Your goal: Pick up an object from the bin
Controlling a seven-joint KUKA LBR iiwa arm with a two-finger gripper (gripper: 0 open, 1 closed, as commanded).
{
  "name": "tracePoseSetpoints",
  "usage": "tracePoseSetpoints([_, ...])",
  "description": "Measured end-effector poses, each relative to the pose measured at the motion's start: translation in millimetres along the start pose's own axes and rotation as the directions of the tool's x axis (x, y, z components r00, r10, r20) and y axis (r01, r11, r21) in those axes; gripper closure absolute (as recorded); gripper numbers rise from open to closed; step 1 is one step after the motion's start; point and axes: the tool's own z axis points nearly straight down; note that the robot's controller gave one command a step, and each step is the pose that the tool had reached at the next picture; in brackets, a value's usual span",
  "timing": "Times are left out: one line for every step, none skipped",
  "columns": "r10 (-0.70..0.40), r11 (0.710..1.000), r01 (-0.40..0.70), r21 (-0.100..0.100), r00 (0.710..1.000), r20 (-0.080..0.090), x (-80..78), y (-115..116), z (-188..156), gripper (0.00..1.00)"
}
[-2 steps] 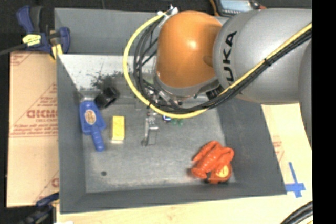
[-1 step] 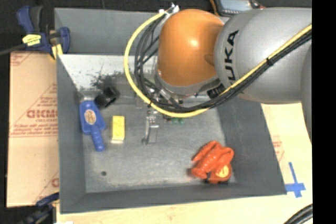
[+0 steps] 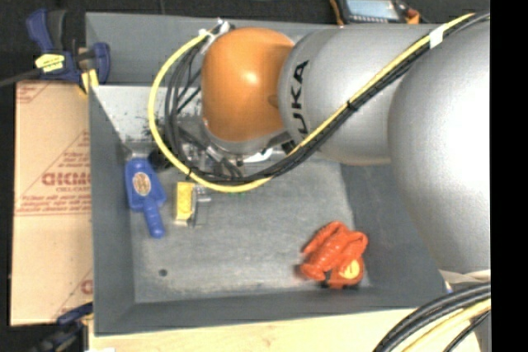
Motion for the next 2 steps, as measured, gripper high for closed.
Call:
tracePoseSetpoints([-0.016,1.0,0.016,0.001,1.0,-0.014,-3.3,23,41,0.0])
tracePoseSetpoints([-0.091,0.996,0.091,0.0,0.996,-0.005,-37.4,28,64,0.0])
